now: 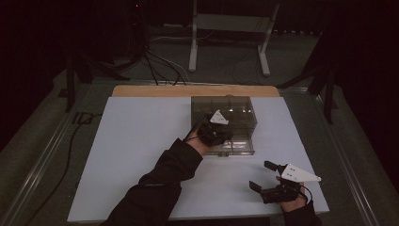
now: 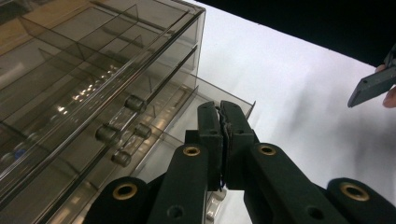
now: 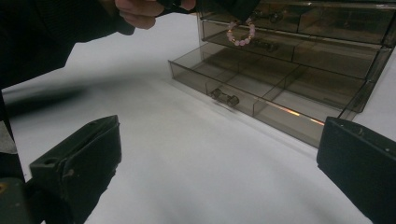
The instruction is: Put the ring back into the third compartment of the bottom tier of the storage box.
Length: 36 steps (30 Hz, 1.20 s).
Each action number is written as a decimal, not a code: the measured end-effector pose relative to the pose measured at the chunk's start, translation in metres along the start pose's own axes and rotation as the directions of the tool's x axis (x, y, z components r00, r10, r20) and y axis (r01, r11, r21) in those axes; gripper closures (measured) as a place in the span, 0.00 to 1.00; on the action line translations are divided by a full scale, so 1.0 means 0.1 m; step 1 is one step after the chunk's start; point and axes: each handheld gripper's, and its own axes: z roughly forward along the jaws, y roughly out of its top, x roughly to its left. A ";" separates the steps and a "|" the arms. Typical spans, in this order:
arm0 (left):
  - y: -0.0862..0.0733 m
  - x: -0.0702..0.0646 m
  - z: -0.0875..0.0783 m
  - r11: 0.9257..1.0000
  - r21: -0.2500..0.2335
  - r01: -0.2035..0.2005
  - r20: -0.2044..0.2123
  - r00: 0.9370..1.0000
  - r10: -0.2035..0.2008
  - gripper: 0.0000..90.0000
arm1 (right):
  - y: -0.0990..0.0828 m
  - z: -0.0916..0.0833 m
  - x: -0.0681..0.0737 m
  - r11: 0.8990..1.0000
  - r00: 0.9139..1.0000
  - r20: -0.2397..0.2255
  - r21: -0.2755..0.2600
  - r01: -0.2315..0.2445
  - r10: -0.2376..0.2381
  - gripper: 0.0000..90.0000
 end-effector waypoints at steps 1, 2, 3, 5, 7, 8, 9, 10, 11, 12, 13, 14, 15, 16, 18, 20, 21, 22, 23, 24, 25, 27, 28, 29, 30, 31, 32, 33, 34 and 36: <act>0.01 0.00 0.02 1.000 -0.005 0.002 0.000 1.000 -0.002 1.00 | 0.00 0.00 0.00 1.000 1.000 0.000 0.001 0.000 0.000 0.00; 0.02 0.01 0.03 1.000 -0.009 0.008 0.003 1.000 -0.008 1.00 | 0.00 0.00 0.00 1.000 1.000 0.001 0.001 -0.001 0.001 0.00; 0.02 0.01 0.05 1.000 -0.011 0.011 0.002 1.000 -0.011 1.00 | 0.00 0.00 -0.01 1.000 1.000 0.001 0.002 -0.004 0.004 0.00; 0.04 0.00 0.08 1.000 -0.009 0.011 0.009 1.000 -0.011 1.00 | 0.00 0.00 -0.01 1.000 1.000 0.001 0.004 -0.005 0.005 0.00; 0.06 -0.01 0.10 1.000 -0.013 0.002 0.002 1.000 -0.002 1.00 | 0.00 0.00 -0.01 1.000 1.000 0.002 0.001 -0.004 0.004 0.00; 0.07 -0.01 0.11 1.000 -0.017 0.008 0.009 1.000 -0.008 1.00 | 0.00 -0.01 -0.01 1.000 1.000 0.002 -0.001 -0.005 0.005 0.00; 0.08 -0.01 0.12 1.000 -0.021 0.003 0.005 1.000 -0.003 1.00 | 0.00 -0.01 -0.01 1.000 1.000 0.001 0.000 -0.006 0.006 0.00; 0.09 -0.02 0.13 1.000 -0.021 0.000 0.003 1.000 0.000 1.00 | 0.00 -0.01 -0.01 1.000 1.000 0.002 0.001 -0.005 0.005 0.00; 0.10 -0.03 0.15 1.000 -0.019 -0.002 0.006 1.000 0.002 1.00 | -0.01 0.00 -0.01 1.000 1.000 0.000 0.002 -0.005 0.005 0.00; 0.11 -0.03 0.16 1.000 -0.019 -0.007 0.002 1.000 0.007 1.00 | -0.01 0.00 -0.01 1.000 1.000 -0.001 0.003 -0.005 0.005 0.00; 0.12 -0.04 0.18 1.000 -0.022 -0.002 0.003 1.000 0.002 1.00 | -0.01 0.00 -0.01 1.000 1.000 0.000 0.004 -0.004 0.004 0.00; 0.12 -0.04 0.20 1.000 -0.024 0.005 0.008 1.000 -0.005 1.00 | -0.01 0.00 -0.02 1.000 1.000 -0.002 0.003 -0.005 0.005 0.00; 0.13 -0.04 0.22 1.000 -0.023 0.008 0.012 1.000 -0.008 1.00 | -0.01 0.00 -0.02 1.000 1.000 -0.001 0.004 -0.006 0.006 0.00; 0.14 -0.05 0.24 1.000 -0.024 0.004 0.007 1.000 -0.003 1.00 | -0.01 0.00 -0.02 1.000 1.000 -0.001 0.005 -0.005 0.005 0.00; 0.15 -0.06 0.28 1.000 -0.019 0.006 0.012 1.000 -0.006 1.00 | 0.00 -0.01 -0.01 1.000 1.000 -0.002 0.001 -0.005 0.005 0.00; 0.15 -0.07 0.32 1.000 -0.014 0.000 0.003 1.000 0.000 1.00 | 0.00 -0.01 -0.01 1.000 1.000 -0.002 0.000 -0.006 0.006 0.00; 0.15 -0.07 0.34 1.000 -0.011 -0.001 0.004 1.000 0.001 1.00 | -0.01 -0.01 -0.02 1.000 1.000 -0.002 0.000 -0.006 0.006 0.00; 0.15 -0.07 0.35 1.000 -0.014 0.004 0.004 1.000 -0.004 1.00 | -0.01 -0.01 -0.02 1.000 1.000 -0.003 0.001 -0.007 0.007 0.00; 0.15 -0.07 0.37 1.000 -0.009 0.000 0.004 1.000 0.000 1.00 | -0.01 -0.01 -0.02 1.000 1.000 -0.004 0.001 -0.008 0.008 0.00; 0.16 -0.07 0.38 1.000 -0.011 0.001 0.000 1.000 -0.001 1.00 | -0.01 -0.01 -0.02 1.000 1.000 -0.005 -0.001 -0.008 0.008 0.00; 0.16 -0.07 0.38 1.000 -0.011 0.001 0.000 1.000 -0.001 1.00 | -0.01 -0.01 -0.02 1.000 1.000 -0.005 -0.001 -0.008 0.008 0.00; 0.16 -0.06 0.42 1.000 -0.009 0.008 0.006 1.000 -0.008 1.00 | -0.01 -0.02 -0.02 1.000 1.000 -0.004 0.000 -0.008 0.008 0.00; 0.17 -0.06 0.44 1.000 -0.010 0.005 0.000 1.000 -0.005 1.00 | -0.01 -0.02 -0.02 1.000 1.000 -0.005 0.001 -0.007 0.007 0.00; 0.17 -0.06 0.45 1.000 -0.009 0.003 -0.001 1.000 -0.003 1.00 | 0.00 -0.02 -0.02 1.000 1.000 -0.007 0.001 -0.008 0.008 0.00; 0.17 -0.06 0.47 1.000 -0.009 0.009 0.003 1.000 -0.009 1.00 | 0.00 -0.02 -0.02 1.000 1.000 -0.006 -0.001 -0.007 0.007 0.00; 0.17 -0.05 0.48 1.000 -0.010 0.013 0.004 1.000 -0.013 1.00 | 0.00 -0.02 -0.02 1.000 1.000 -0.007 -0.001 -0.007 0.007 0.00; 0.17 -0.05 0.50 1.000 -0.008 0.014 0.004 1.000 -0.014 1.00 | 0.00 -0.02 -0.02 1.000 1.000 -0.008 0.000 -0.009 0.009 0.00; 0.17 -0.06 0.52 1.000 -0.011 0.016 0.003 1.000 -0.016 1.00 | -0.01 -0.01 -0.02 1.000 1.000 -0.007 0.001 -0.008 0.008 0.00; 0.18 -0.06 0.53 1.000 -0.009 0.018 0.004 1.000 -0.018 1.00 | -0.01 -0.01 -0.02 1.000 1.000 -0.008 0.002 -0.008 0.008 0.00; 0.19 -0.07 0.57 1.000 -0.012 0.020 0.000 1.000 -0.020 1.00 | -0.01 -0.01 -0.02 1.000 1.000 -0.009 0.002 -0.010 0.010 0.00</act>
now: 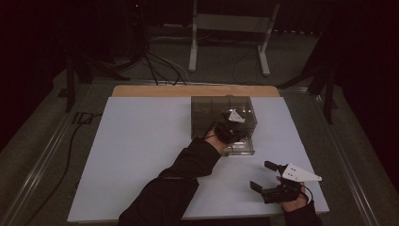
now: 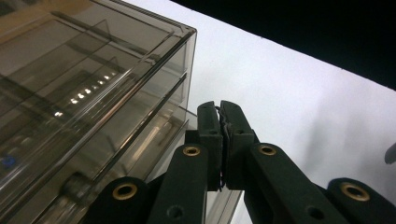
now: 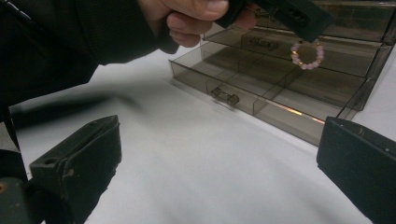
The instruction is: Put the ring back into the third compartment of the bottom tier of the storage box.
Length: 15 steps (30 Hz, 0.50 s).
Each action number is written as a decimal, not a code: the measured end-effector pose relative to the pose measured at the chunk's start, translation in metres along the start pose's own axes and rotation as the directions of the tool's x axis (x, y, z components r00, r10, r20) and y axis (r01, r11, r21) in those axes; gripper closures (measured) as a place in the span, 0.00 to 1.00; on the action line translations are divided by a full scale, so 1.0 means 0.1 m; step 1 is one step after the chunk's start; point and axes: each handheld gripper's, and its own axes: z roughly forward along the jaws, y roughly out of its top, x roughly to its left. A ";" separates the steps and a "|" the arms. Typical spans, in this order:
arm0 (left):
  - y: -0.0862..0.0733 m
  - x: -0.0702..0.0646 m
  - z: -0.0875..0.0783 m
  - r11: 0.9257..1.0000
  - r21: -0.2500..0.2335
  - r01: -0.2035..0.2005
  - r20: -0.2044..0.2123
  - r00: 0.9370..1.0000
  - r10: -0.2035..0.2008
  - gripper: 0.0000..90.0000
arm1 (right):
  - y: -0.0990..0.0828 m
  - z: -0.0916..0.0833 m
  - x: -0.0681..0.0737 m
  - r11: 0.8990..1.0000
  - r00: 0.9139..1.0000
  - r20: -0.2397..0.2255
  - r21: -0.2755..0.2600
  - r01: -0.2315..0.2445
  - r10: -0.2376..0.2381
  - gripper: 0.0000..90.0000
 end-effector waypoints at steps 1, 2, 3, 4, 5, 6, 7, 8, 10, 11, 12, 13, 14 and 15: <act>0.01 0.00 0.01 1.000 -0.003 0.003 0.000 1.000 -0.003 1.00 | 0.00 0.00 0.00 1.000 1.000 -0.001 0.000 0.001 -0.001 0.00; 0.02 -0.01 0.03 1.000 -0.003 0.006 0.004 1.000 -0.006 1.00 | 0.00 0.00 0.00 1.000 1.000 -0.002 0.002 0.001 -0.001 0.00; 0.02 -0.02 0.05 1.000 0.000 -0.001 -0.005 1.000 0.001 1.00 | 0.00 0.01 0.00 1.000 1.000 -0.003 0.004 0.004 -0.004 0.00; 0.03 -0.03 0.06 1.000 0.004 -0.011 -0.016 1.000 0.011 0.99 | 0.00 0.01 0.00 1.000 1.000 -0.004 0.007 0.004 -0.004 0.00; 0.03 -0.03 0.07 1.000 0.003 -0.011 -0.017 1.000 0.011 0.99 | 0.00 0.01 0.00 1.000 1.000 -0.006 0.008 0.005 -0.005 0.00; 0.03 -0.02 0.07 1.000 -0.004 -0.003 -0.006 1.000 0.003 0.99 | 0.00 0.01 0.01 1.000 1.000 -0.006 0.007 0.006 -0.006 0.00; 0.02 -0.02 0.07 1.000 -0.015 -0.001 -0.011 1.000 0.001 0.97 | 0.00 0.01 0.01 1.000 1.000 -0.006 0.006 0.007 -0.007 0.00; 0.02 -0.03 0.07 1.000 -0.026 -0.010 -0.011 1.000 0.010 0.89 | 0.00 0.00 0.01 1.000 1.000 -0.004 0.005 0.007 -0.007 0.00; 0.02 -0.06 0.06 0.999 -0.039 -0.033 0.009 0.999 0.033 0.71 | 0.00 -0.01 0.01 1.000 1.000 -0.003 0.003 0.008 -0.008 0.00; 0.03 -0.07 0.04 0.999 -0.044 -0.030 0.021 0.999 0.031 0.69 | 0.00 -0.01 0.01 1.000 1.000 -0.003 0.002 0.007 -0.007 0.00; 0.04 -0.09 0.03 0.999 -0.047 -0.027 0.030 0.999 0.028 0.65 | 0.00 -0.01 0.01 1.000 1.000 -0.002 0.002 0.007 -0.007 0.00; 0.04 -0.10 0.01 0.999 -0.047 -0.023 0.034 0.999 0.025 0.61 | 0.00 -0.01 0.01 1.000 1.000 -0.002 0.001 0.007 -0.007 0.00; 0.05 -0.11 -0.01 0.999 -0.048 -0.025 0.036 0.999 0.027 0.59 | 0.00 -0.01 0.01 1.000 1.000 -0.002 0.003 0.007 -0.007 0.00; 0.05 -0.13 -0.03 0.998 -0.050 -0.027 0.039 0.999 0.029 0.58 | -0.01 -0.01 0.01 1.000 1.000 -0.003 0.004 0.007 -0.007 0.00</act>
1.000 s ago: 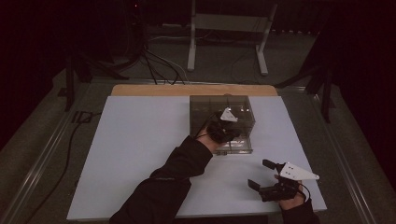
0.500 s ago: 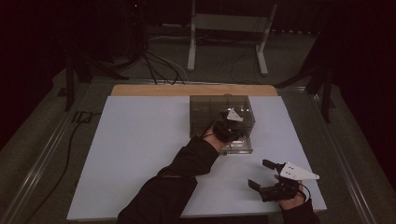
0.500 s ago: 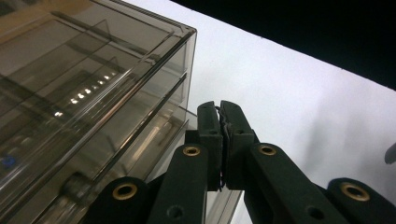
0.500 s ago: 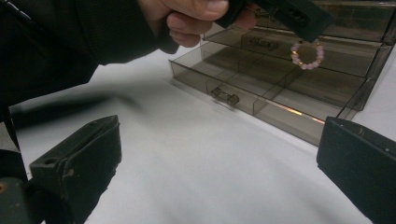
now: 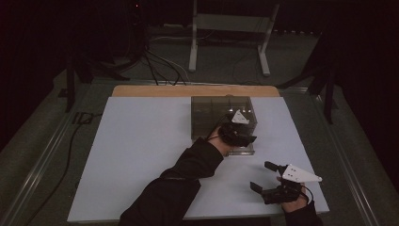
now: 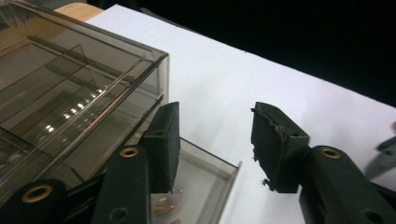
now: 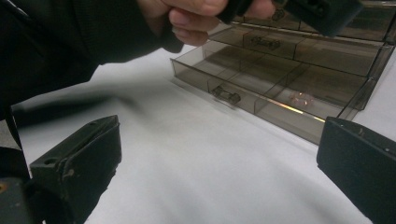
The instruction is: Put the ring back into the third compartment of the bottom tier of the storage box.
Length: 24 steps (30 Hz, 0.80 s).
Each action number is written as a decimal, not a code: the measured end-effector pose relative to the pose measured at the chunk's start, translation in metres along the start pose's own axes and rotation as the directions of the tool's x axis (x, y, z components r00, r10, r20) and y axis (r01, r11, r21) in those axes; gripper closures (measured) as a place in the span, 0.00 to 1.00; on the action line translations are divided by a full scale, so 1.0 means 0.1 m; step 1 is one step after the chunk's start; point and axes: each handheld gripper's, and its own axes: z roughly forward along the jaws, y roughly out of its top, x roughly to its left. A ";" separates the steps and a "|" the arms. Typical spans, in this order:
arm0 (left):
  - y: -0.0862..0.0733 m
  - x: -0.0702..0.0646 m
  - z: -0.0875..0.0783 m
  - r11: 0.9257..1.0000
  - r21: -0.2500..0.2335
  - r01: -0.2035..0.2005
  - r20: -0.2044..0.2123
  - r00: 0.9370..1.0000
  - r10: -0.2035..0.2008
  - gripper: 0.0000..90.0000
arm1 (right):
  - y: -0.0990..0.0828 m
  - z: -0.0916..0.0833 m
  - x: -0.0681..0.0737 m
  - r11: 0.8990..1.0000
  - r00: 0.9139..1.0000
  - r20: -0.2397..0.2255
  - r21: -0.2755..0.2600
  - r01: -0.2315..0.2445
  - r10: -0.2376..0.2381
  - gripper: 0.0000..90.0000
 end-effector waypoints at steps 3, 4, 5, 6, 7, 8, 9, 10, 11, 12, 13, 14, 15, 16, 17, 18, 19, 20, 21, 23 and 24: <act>0.00 -0.03 -0.06 1.000 -0.006 0.013 -0.006 1.000 -0.013 0.51 | 0.00 0.00 0.00 1.000 1.000 0.000 -0.002 -0.001 0.001 0.00; 0.00 -0.04 -0.08 1.000 -0.008 0.012 -0.008 1.000 -0.012 0.49 | 0.00 0.00 0.00 1.000 1.000 0.001 -0.002 0.002 -0.002 0.00; 0.00 -0.05 -0.10 1.000 -0.009 0.008 -0.012 1.000 -0.008 0.49 | 0.00 0.00 0.00 1.000 1.000 0.001 0.001 0.001 -0.001 0.00; 0.00 -0.06 -0.13 1.000 -0.008 0.005 -0.010 1.000 -0.006 0.48 | 0.00 0.01 0.00 1.000 1.000 0.001 0.002 0.002 -0.002 0.00; 0.00 -0.07 -0.15 1.000 -0.009 0.002 -0.006 1.000 -0.002 0.47 | 0.00 0.01 0.00 1.000 1.000 0.000 0.002 0.002 -0.002 0.00; -0.01 -0.08 -0.17 1.000 -0.013 0.002 -0.007 1.000 -0.002 0.47 | 0.00 0.01 0.00 1.000 1.000 0.000 0.001 0.000 0.000 0.00; -0.01 -0.09 -0.20 1.000 -0.017 0.002 -0.007 1.000 -0.002 0.46 | 0.00 0.01 0.00 1.000 1.000 0.000 0.000 -0.002 0.002 0.00; -0.02 -0.10 -0.23 1.000 -0.020 0.003 -0.006 1.000 -0.003 0.45 | -0.01 0.01 0.00 1.000 1.000 0.000 0.002 -0.003 0.003 0.00; -0.03 -0.12 -0.27 1.000 -0.024 -0.002 -0.011 1.000 0.002 0.44 | -0.01 0.01 0.00 1.000 1.000 0.002 0.004 -0.002 0.002 0.00; -0.04 -0.14 -0.30 1.000 -0.029 -0.008 -0.012 1.000 0.008 0.43 | -0.01 0.01 -0.01 1.000 1.000 0.003 0.004 -0.001 0.001 0.00; -0.05 -0.15 -0.34 0.999 -0.034 -0.008 -0.003 1.000 0.008 0.42 | 0.00 0.00 -0.01 1.000 1.000 0.002 0.002 -0.004 0.004 0.00; -0.06 -0.16 -0.38 0.999 -0.037 -0.006 0.000 1.000 0.006 0.42 | -0.01 0.00 -0.02 1.000 1.000 0.003 -0.003 -0.007 0.007 0.00; -0.06 -0.17 -0.41 0.999 -0.038 -0.007 -0.001 1.000 0.007 0.41 | -0.01 -0.01 -0.03 1.000 1.000 0.004 -0.007 -0.012 0.012 0.00; -0.06 -0.17 -0.45 0.999 -0.037 -0.007 -0.003 1.000 0.007 0.40 | -0.01 -0.01 -0.03 1.000 1.000 0.005 -0.008 -0.018 0.018 0.00; -0.07 -0.17 -0.48 0.999 -0.037 -0.009 -0.003 1.000 0.009 0.39 | -0.01 -0.01 -0.04 1.000 1.000 0.005 -0.008 -0.023 0.023 0.00; -0.07 -0.16 -0.51 0.999 -0.038 -0.011 -0.002 1.000 0.011 0.37 | -0.02 -0.01 -0.05 1.000 1.000 0.004 -0.007 -0.027 0.027 0.00; -0.07 -0.16 -0.53 0.999 -0.033 -0.015 -0.010 1.000 0.015 0.35 | -0.02 0.00 -0.05 1.000 1.000 0.004 -0.006 -0.025 0.026 0.00; -0.07 -0.15 -0.55 1.000 -0.027 -0.013 -0.010 1.000 0.013 0.33 | -0.02 0.00 -0.04 1.000 1.000 0.002 -0.004 -0.025 0.025 0.00; -0.08 -0.15 -0.57 0.999 -0.030 -0.015 -0.016 1.000 0.014 0.31 | -0.02 0.00 -0.04 1.000 1.000 0.000 -0.003 -0.021 0.021 0.00; -0.08 -0.14 -0.62 0.999 -0.031 -0.011 -0.024 1.000 0.010 0.28 | -0.02 0.01 -0.03 1.000 1.000 -0.001 0.000 -0.017 0.017 0.00; -0.08 -0.15 -0.64 0.999 -0.031 -0.008 -0.046 0.999 0.006 0.23 | -0.02 0.01 -0.03 1.000 1.000 -0.001 0.000 -0.015 0.015 0.00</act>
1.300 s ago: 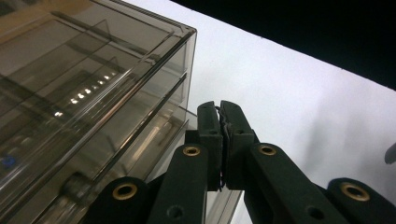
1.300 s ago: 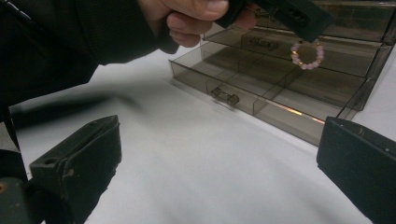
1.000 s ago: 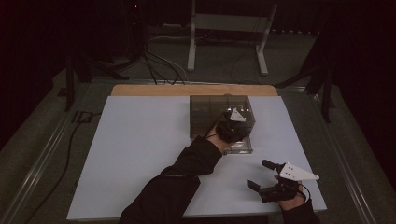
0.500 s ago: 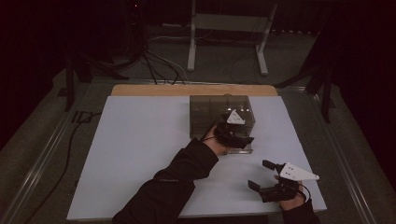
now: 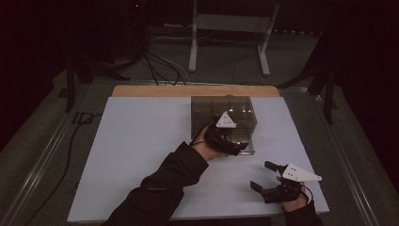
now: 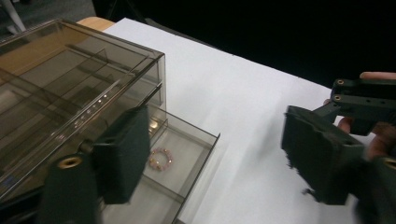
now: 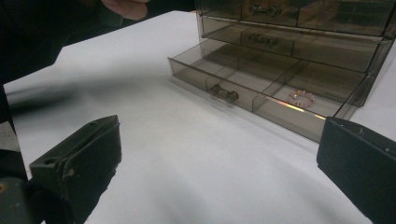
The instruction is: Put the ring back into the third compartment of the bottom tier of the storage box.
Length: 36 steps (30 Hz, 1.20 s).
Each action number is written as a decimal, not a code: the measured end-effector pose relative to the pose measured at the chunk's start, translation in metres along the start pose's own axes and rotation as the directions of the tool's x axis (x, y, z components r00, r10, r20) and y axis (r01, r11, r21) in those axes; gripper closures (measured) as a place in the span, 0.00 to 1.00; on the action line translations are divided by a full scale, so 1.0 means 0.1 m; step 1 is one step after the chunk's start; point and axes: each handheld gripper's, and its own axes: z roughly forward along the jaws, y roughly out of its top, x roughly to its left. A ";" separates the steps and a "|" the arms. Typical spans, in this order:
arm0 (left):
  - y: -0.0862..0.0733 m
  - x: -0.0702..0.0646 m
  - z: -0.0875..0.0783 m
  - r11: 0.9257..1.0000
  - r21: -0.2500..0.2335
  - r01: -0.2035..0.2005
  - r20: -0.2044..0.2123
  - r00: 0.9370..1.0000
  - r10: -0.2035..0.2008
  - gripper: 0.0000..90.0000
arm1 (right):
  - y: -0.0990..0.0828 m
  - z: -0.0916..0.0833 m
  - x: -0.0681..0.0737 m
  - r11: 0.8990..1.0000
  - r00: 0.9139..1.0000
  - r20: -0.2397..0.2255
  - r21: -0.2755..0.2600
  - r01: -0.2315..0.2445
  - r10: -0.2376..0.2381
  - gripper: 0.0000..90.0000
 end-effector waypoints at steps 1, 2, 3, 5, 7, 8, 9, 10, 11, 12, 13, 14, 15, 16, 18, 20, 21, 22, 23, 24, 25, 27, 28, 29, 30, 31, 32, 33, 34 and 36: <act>0.00 -0.01 -0.02 1.000 0.002 -0.004 -0.005 1.000 0.004 0.19 | 0.00 0.00 0.00 1.000 1.000 -0.001 0.000 -0.001 0.001 0.00; 0.00 -0.02 -0.05 1.000 0.008 -0.028 0.013 1.000 0.027 0.18 | 0.00 0.00 0.00 1.000 1.000 -0.001 0.000 -0.001 0.001 0.00; 0.00 -0.02 -0.07 0.999 0.008 -0.037 0.027 0.999 0.036 0.14 | 0.00 0.00 0.00 1.000 1.000 -0.001 0.000 -0.001 0.001 0.00; -0.01 -0.01 -0.10 1.000 0.016 -0.018 0.050 0.999 0.017 0.05 | 0.00 0.00 0.00 1.000 1.000 -0.001 0.000 -0.002 0.002 0.00; -0.01 0.01 -0.14 1.000 0.008 -0.003 0.053 0.999 0.003 0.02 | 0.00 0.00 0.00 1.000 1.000 0.001 0.000 -0.002 0.002 0.00; -0.02 0.03 -0.17 1.000 0.000 0.000 0.044 0.999 0.000 0.02 | 0.00 0.00 0.01 1.000 1.000 0.002 0.000 -0.001 0.001 0.00; -0.02 0.05 -0.20 1.000 -0.008 0.004 0.038 0.999 -0.003 0.02 | 0.00 0.00 0.01 1.000 1.000 0.003 0.001 0.001 -0.001 0.00; -0.03 0.08 -0.23 1.000 -0.017 0.014 0.047 0.999 -0.013 0.01 | 0.00 0.00 0.01 1.000 1.000 0.004 0.002 0.000 0.000 0.00; -0.03 0.10 -0.26 0.999 -0.020 0.025 0.062 0.998 -0.024 0.01 | 0.00 0.00 0.01 1.000 1.000 0.006 0.002 0.000 0.000 0.00; -0.04 0.13 -0.30 0.999 -0.026 0.025 0.063 0.998 -0.023 0.01 | 0.00 0.00 0.01 1.000 1.000 0.005 0.001 -0.002 0.002 0.00; -0.06 0.14 -0.34 0.999 -0.029 0.019 0.058 0.998 -0.017 0.01 | 0.00 0.00 0.01 1.000 1.000 0.005 0.001 -0.003 0.003 0.00; -0.07 0.16 -0.37 1.000 -0.026 0.015 0.057 0.998 -0.013 0.01 | 0.00 0.00 0.01 1.000 1.000 0.006 0.001 -0.002 0.002 0.00; -0.09 0.18 -0.40 1.000 -0.025 0.007 0.050 0.999 -0.005 0.01 | 0.00 0.01 0.01 1.000 1.000 0.006 0.001 -0.001 0.001 0.00; -0.11 0.20 -0.44 1.000 -0.025 0.005 0.035 0.999 -0.004 0.01 | 0.01 0.01 0.01 1.000 1.000 0.004 0.003 0.000 0.000 0.00; -0.16 0.24 -0.51 1.000 -0.022 0.012 0.031 0.999 -0.011 0.01 | 0.01 0.02 0.02 1.000 1.000 0.003 0.004 0.002 -0.002 0.00; -0.21 0.28 -0.56 1.000 -0.015 0.019 0.026 0.999 -0.019 0.01 | 0.01 0.02 0.03 1.000 1.000 0.003 0.005 0.006 -0.006 0.00; -0.23 0.30 -0.59 1.000 -0.012 0.019 0.018 1.000 -0.018 0.01 | 0.02 0.03 0.03 1.000 1.000 0.004 0.005 0.007 -0.007 0.00; -0.25 0.31 -0.62 1.000 -0.007 0.018 0.019 1.000 -0.018 0.01 | 0.02 0.03 0.03 1.000 1.000 0.004 0.005 0.007 -0.007 0.00; -0.27 0.32 -0.65 1.000 -0.002 0.019 0.017 1.000 -0.019 0.01 | 0.02 0.03 0.03 1.000 1.000 0.003 0.005 0.005 -0.005 0.00; -0.29 0.33 -0.67 1.000 0.000 0.018 0.008 1.000 -0.018 0.01 | 0.02 0.04 0.03 1.000 1.000 0.002 0.006 0.005 -0.005 0.00; -0.31 0.35 -0.70 1.000 0.003 0.015 0.001 1.000 -0.015 0.01 | 0.02 0.04 0.03 1.000 1.000 0.003 0.007 0.006 -0.006 0.00; -0.34 0.37 -0.75 1.000 0.002 0.018 -0.009 1.000 -0.018 0.01 | 0.02 0.05 0.04 1.000 1.000 -0.001 0.009 0.008 -0.008 0.00; -0.35 0.38 -0.78 1.000 -0.004 0.023 -0.015 1.000 -0.023 0.01 | 0.02 0.06 0.04 1.000 1.000 0.000 0.009 0.010 -0.010 0.00; -0.37 0.40 -0.80 1.000 -0.010 0.028 -0.018 0.999 -0.028 0.01 | 0.02 0.06 0.04 1.000 1.000 -0.001 0.010 0.010 -0.010 0.00; -0.38 0.41 -0.82 1.000 -0.010 0.027 -0.024 0.999 -0.027 0.01 | 0.02 0.06 0.03 1.000 1.000 -0.001 0.012 0.008 -0.008 0.00; -0.40 0.42 -0.85 1.000 -0.015 0.024 -0.030 0.999 -0.025 0.01 | 0.02 0.05 0.03 1.000 1.000 0.000 0.011 0.008 -0.008 0.00; -0.41 0.42 -0.87 0.999 -0.022 0.028 -0.030 0.999 -0.029 0.01 | 0.02 0.05 0.03 1.000 1.000 -0.002 0.008 0.008 -0.008 0.00; -0.42 0.43 -0.89 0.999 -0.022 0.033 -0.028 0.999 -0.034 0.01 | 0.02 0.05 0.03 1.000 1.000 -0.002 0.005 0.005 -0.005 0.00; -0.44 0.43 -0.91 0.999 -0.021 0.030 -0.036 0.999 -0.031 0.01 | 0.02 0.05 0.04 1.000 1.000 -0.002 0.006 0.007 -0.007 0.00; -0.47 0.43 -0.95 0.999 -0.025 0.022 -0.048 0.999 -0.023 0.01 | 0.03 0.05 0.05 1.000 1.000 -0.001 0.009 0.010 -0.010 0.00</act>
